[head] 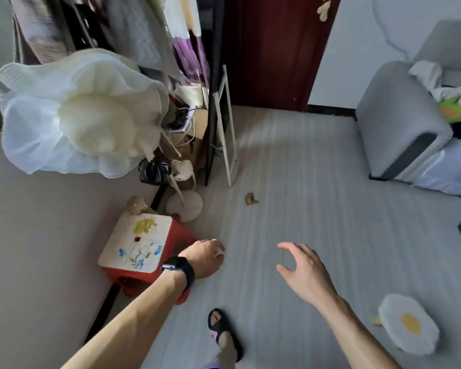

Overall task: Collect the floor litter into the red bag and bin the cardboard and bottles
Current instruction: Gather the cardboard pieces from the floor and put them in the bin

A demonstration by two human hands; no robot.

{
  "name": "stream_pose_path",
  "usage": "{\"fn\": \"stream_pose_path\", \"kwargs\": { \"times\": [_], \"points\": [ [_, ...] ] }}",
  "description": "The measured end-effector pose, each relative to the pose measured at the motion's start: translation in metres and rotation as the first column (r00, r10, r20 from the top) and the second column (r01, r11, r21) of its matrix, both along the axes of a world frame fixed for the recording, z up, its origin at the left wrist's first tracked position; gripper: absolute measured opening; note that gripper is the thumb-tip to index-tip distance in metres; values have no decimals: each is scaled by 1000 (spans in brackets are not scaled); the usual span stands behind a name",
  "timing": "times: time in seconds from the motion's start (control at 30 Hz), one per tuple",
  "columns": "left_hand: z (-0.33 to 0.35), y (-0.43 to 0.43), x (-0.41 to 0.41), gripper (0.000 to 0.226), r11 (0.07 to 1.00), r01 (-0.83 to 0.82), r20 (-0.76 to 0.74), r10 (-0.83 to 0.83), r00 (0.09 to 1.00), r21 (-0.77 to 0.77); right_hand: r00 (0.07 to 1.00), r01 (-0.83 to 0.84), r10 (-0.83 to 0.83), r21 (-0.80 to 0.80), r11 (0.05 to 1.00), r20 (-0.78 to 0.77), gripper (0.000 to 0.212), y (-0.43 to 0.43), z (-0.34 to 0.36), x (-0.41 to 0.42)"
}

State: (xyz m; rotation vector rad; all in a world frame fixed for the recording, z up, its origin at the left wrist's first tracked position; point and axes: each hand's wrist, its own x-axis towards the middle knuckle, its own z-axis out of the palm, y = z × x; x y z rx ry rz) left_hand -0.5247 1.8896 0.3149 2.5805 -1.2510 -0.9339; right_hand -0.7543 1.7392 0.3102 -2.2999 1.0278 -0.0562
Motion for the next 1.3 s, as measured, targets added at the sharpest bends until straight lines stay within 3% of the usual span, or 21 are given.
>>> {"fn": "stream_pose_path", "kwargs": {
  "times": [0.43, 0.67, 0.8, 0.93, 1.07, 1.3],
  "points": [
    [-50, -255, 154, 35, 992, 44, -153, -25, 988, 121, 991, -8, 19, 86, 996, -130, 42, -245, -24, 163],
    [-119, -389, 223, 37, 974, 28, -199, 18, 980, 226, 961, -39, 91, 196, 980, -262, 49, -381, -98, 251],
    [-191, -452, 264, 40, 952, -80, -197, 143, 970, 297, 932, -45, 140, 275, 960, -334, 58, -462, -167, 308],
    [-285, -501, 300, 45, 909, -83, -203, 179, 963, 409, 898, -49, 194, 349, 936, -394, 65, -523, -252, 356],
    [-376, -539, 325, 44, 892, -48, -227, 166, 960, 450, 868, -58, 227, 363, 930, -442, 66, -559, -336, 389],
    [-597, -565, 361, 52, 860, 32, -212, 89, 973, 509, 814, -19, 236, 382, 924, -531, 70, -573, -555, 445]
  ]
}}
